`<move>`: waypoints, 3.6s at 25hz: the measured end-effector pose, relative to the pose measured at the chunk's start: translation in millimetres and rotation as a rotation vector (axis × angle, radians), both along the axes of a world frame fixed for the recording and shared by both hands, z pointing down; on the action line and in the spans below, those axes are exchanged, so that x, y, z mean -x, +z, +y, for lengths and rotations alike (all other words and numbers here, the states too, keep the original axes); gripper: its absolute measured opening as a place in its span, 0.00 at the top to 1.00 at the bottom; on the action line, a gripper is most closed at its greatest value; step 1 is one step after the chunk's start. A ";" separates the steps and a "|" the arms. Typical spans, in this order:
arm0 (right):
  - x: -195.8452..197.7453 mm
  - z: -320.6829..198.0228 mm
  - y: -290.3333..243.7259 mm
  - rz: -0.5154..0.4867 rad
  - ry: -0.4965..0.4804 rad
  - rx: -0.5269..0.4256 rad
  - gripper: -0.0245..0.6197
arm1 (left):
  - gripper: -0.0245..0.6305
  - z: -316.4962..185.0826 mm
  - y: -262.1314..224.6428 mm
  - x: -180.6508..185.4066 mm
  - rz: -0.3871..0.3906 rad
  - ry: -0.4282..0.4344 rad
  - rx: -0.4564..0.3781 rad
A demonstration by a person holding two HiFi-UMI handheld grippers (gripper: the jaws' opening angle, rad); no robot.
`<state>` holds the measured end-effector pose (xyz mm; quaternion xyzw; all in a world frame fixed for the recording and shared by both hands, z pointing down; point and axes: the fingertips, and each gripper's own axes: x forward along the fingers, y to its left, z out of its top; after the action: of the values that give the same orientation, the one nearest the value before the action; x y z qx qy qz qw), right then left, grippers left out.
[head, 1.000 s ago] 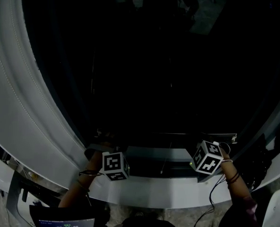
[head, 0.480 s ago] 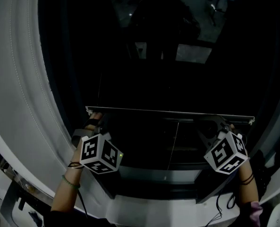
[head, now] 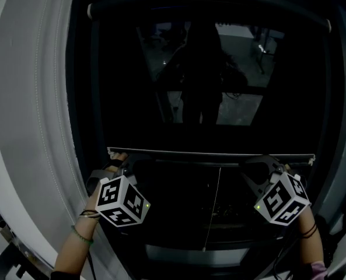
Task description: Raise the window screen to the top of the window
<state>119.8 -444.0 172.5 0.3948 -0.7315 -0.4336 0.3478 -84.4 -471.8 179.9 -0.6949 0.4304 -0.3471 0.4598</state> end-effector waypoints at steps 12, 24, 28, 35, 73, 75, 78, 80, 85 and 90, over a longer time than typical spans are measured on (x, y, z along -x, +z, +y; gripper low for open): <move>-0.8 2.8 -122.0 -0.016 0.029 -0.183 0.91 | 0.89 1.8 -123.9 2.1 0.019 -0.022 -0.181; 3.3 1.2 -235.2 -0.035 0.059 -0.271 0.90 | 0.89 1.6 -241.6 5.5 0.019 -0.076 -0.251; 4.6 1.9 -272.2 -0.048 0.073 -0.320 0.90 | 0.89 1.6 -278.8 5.1 0.016 -0.103 -0.286; 6.6 2.7 -328.6 -0.075 0.111 -0.372 0.89 | 0.89 3.9 -334.9 5.9 0.025 -0.135 -0.316; 65.5 95.2 -50.7 -0.648 -0.287 -0.117 0.85 | 0.87 94.1 -66.9 -12.7 0.681 0.469 0.010; 73.2 103.7 -17.0 -0.667 -0.272 -0.087 0.85 | 0.87 105.8 -40.2 -11.8 0.728 0.482 0.032; 73.5 115.3 24.8 -0.723 -0.225 -0.054 0.85 | 0.87 122.5 -6.4 -15.0 0.760 0.478 0.064; 71.0 124.8 47.0 -0.772 -0.192 -0.048 0.85 | 0.87 132.8 18.2 -20.4 0.761 0.492 0.089; 73.0 164.3 107.0 -0.828 -0.146 0.008 0.85 | 0.87 153.9 101.0 -21.4 0.862 0.458 0.164; 55.7 207.7 162.2 -0.916 -0.075 0.104 0.85 | 0.87 191.0 181.7 -33.7 1.003 0.354 0.295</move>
<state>64.1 -236.3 334.7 0.5008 -0.8446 -0.1894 -0.0079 -50.8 -280.8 361.6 -0.8938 0.4202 0.0525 0.1473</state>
